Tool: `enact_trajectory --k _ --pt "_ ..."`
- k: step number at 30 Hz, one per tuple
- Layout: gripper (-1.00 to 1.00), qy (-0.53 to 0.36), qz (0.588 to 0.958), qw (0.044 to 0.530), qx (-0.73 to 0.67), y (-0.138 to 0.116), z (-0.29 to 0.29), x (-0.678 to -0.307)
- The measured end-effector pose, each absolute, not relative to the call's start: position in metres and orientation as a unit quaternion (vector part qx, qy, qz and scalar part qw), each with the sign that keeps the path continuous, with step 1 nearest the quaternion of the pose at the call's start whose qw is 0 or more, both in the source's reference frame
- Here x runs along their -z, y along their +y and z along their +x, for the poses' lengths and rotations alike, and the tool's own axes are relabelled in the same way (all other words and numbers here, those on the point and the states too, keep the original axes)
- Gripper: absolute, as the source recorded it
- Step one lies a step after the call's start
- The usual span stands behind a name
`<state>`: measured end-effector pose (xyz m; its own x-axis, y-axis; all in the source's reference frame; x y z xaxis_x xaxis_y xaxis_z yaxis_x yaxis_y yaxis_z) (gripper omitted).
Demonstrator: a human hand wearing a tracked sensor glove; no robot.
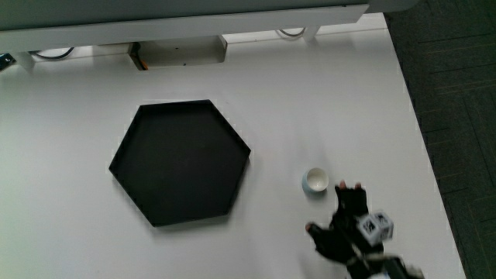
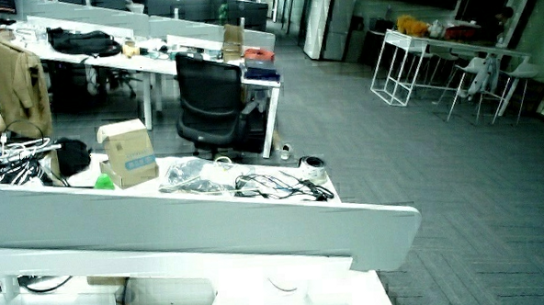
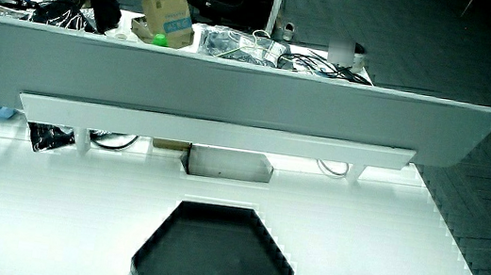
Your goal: Pick teacup from desk
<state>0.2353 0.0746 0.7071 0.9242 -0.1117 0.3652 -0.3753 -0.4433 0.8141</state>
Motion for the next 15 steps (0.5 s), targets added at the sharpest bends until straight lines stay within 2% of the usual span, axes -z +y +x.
enact_trajectory --k 3,6,10,14,15 --pt "0.0 -0.116 0.826 0.535 -0.134 0.07 0.246 -0.734" --pt "0.0 -0.106 0.808 0.565 -0.127 0.069 0.249 -0.744" --pt "0.0 -0.095 0.809 0.566 -0.123 0.063 0.25 -0.751" --pt "0.0 -0.11 0.814 0.558 -0.116 0.057 0.24 -0.739" --pt "0.11 -0.106 0.821 0.551 -0.1 0.058 0.239 -0.741"
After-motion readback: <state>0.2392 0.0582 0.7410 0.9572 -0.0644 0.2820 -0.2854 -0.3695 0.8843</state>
